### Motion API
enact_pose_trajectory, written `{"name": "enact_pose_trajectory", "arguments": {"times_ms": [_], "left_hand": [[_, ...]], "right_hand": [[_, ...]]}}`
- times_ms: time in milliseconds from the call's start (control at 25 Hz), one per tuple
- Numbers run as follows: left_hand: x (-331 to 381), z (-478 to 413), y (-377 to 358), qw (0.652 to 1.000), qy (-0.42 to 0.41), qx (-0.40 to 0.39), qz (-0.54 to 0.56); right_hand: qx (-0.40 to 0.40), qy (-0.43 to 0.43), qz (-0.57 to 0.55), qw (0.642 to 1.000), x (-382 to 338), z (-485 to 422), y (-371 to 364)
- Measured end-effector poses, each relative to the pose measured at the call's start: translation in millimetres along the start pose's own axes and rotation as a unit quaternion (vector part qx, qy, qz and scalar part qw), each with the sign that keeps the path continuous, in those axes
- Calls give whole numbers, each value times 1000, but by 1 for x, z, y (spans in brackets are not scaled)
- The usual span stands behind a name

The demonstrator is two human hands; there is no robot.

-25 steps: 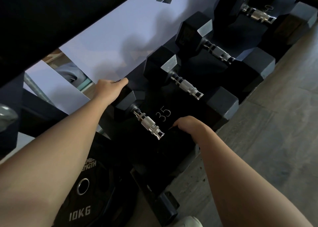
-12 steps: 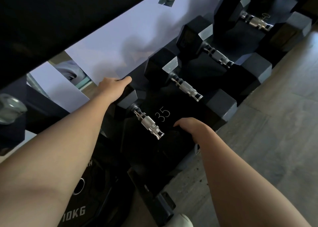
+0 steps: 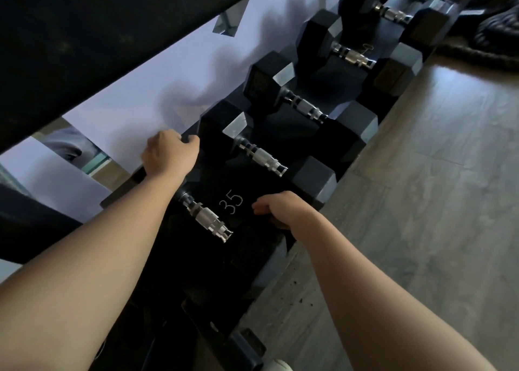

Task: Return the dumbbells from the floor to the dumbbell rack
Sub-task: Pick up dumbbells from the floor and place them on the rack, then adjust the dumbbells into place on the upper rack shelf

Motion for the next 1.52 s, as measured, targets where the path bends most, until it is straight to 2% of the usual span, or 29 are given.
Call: {"name": "enact_pose_trajectory", "arguments": {"times_ms": [80,160,320,480,600,760,840,920,1080,1200,1360,1520], "left_hand": [[51,13,12,998,-39,21,53],[104,30,16,990,-80,10,115],[201,63,21,968,-141,-30,204],[322,131,37,924,-233,-92,290],[388,179,82,888,-244,-148,360],[444,209,191,850,-252,-180,427],[466,209,270,837,-296,-165,428],[485,204,350,826,-359,-141,411],[502,187,503,813,-465,-92,339],[495,160,611,821,-493,-55,283],[472,107,689,845,-475,-20,244],[444,33,719,877,-415,34,240]], "right_hand": [[0,17,-59,998,-22,11,20],[10,55,-129,990,-53,28,51],[91,127,-247,956,-95,70,142],[224,222,-303,899,-112,158,257],[352,268,-285,850,-127,264,322],[538,330,-173,757,-181,445,374],[603,326,-57,726,-230,532,377],[633,315,71,704,-287,599,364],[634,305,227,673,-413,698,319],[618,302,306,658,-513,763,278],[584,328,400,625,-605,803,232],[554,344,462,601,-668,784,212]]}}
Point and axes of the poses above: each hand's wrist, its own z-axis away from the middle knuckle, its own y-axis out of the back of the hand, x = y × z, the point moved 10 cm from there along -z, towards the middle knuckle, and after that the axes turned 14 degrees about -z, right-handed, at the moved point
